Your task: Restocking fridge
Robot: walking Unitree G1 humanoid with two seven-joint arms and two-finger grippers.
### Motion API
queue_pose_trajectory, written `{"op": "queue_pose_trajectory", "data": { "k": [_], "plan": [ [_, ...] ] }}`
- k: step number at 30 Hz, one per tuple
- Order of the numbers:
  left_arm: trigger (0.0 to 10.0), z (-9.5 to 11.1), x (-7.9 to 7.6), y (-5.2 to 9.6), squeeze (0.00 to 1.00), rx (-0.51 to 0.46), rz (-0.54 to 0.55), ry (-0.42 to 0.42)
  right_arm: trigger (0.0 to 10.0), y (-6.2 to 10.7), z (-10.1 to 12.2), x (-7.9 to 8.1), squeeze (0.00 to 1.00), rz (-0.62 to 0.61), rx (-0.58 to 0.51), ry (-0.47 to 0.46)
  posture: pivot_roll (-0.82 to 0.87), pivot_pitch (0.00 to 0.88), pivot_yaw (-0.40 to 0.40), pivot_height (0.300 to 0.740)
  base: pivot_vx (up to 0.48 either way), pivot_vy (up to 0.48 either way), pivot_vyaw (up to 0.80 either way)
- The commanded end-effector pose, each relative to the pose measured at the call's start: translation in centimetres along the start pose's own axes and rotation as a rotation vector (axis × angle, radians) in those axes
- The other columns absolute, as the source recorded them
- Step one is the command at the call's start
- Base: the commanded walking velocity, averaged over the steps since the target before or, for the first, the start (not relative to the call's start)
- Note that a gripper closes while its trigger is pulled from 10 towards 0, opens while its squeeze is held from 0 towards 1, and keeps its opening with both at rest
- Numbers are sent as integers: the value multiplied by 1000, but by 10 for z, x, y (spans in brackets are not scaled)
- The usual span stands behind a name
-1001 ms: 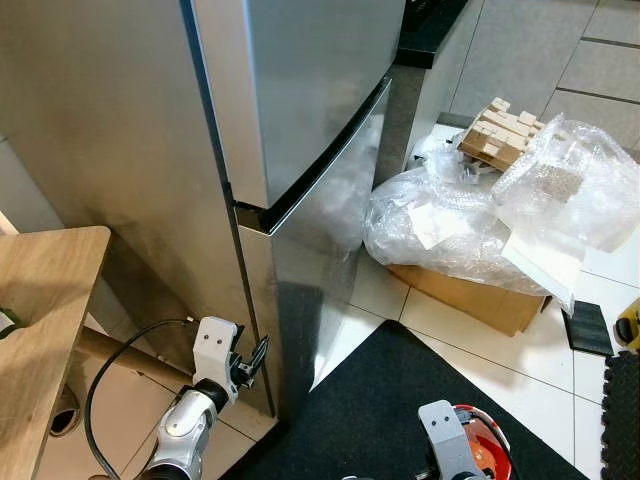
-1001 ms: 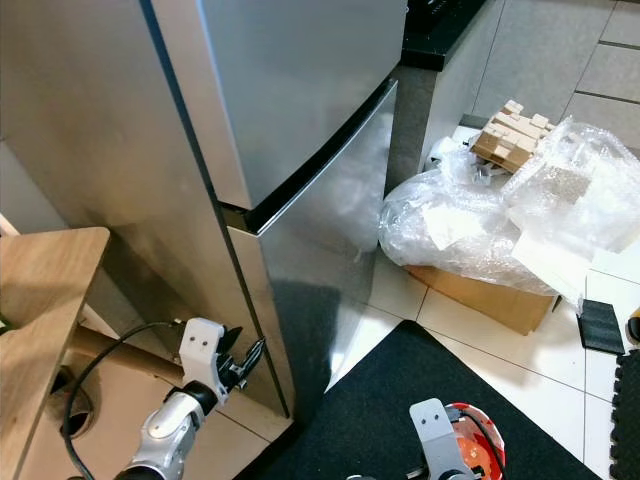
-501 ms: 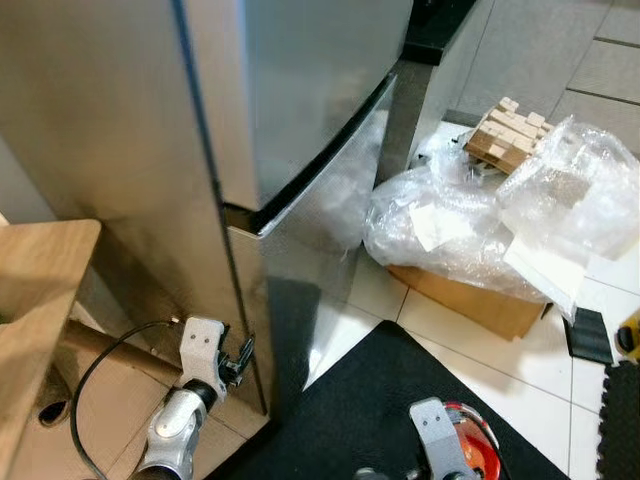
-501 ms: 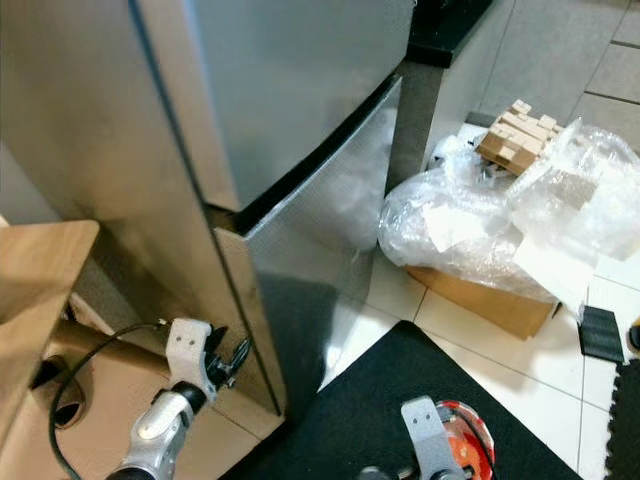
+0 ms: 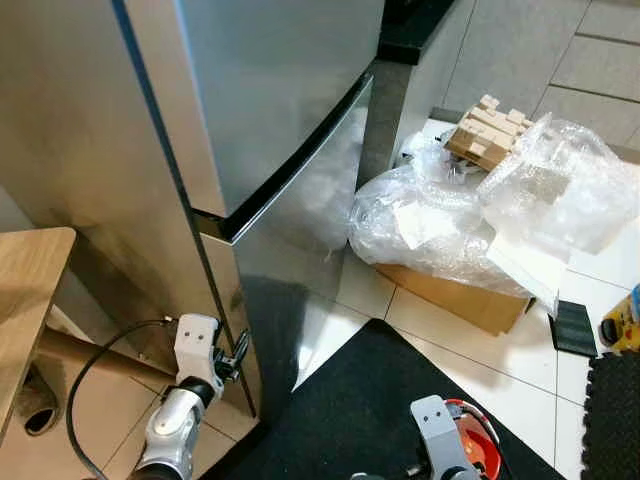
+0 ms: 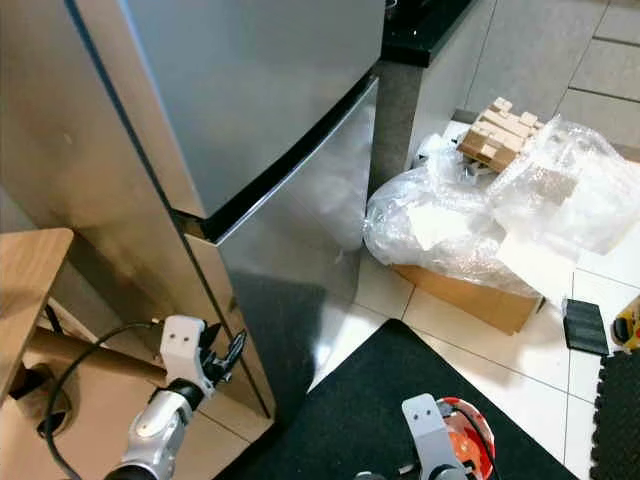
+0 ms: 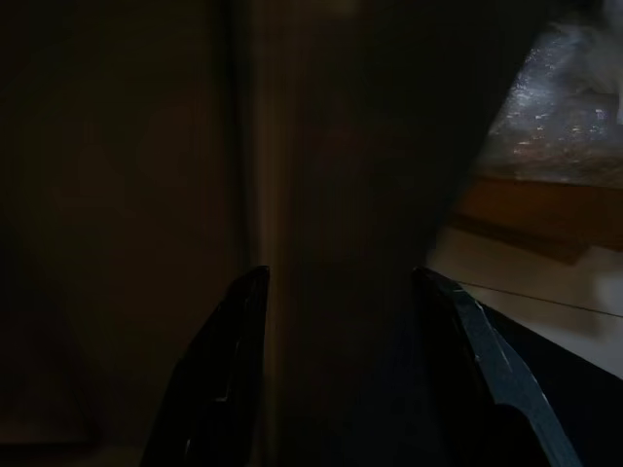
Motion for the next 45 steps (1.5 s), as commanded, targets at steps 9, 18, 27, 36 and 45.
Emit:
{"op": "queue_pose_trajectory", "data": {
  "k": [9, 18, 27, 36, 45],
  "plan": [
    [10000, 25, 42, 21, 0, 43, -112, -181, 10000, 2, -4, -2, 0, -11, 5, -5, -164, 111, 1, 740, 0, 0, 0],
    [1137, 27, 24, 24, 0, 60, -344, -34, 10000, 2, -4, -1, 0, -1, 4, 3, -155, 123, -10, 740, 0, 0, 0],
    [0, 30, 17, 30, 0, -29, -304, -8, 10000, 3, -8, 1, 0, 1, 12, 3, -153, 132, -3, 740, 0, 0, 0],
    [0, 42, 20, 33, 0, -135, -194, -52, 10000, 6, -16, -2, 0, 1, 28, 7, -158, 135, -9, 740, 0, 0, 0],
    [0, 35, 7, 29, 0, -121, -228, 23, 10000, 6, -16, -5, 0, -4, 30, 13, -171, 133, -4, 740, 0, 0, 0]
  ]
}}
Point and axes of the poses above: a point about 5 cm out from each wrist's last joint towards the gripper, its own y axis pointing back from the gripper into the wrist, its own z axis along the axis of the wrist's last joint, x = y × z, the point moved 1 cm from there along -y, pointing out of the wrist towards the gripper, and after that the axes turned 12 degrees about y, right-handed, at the moved point
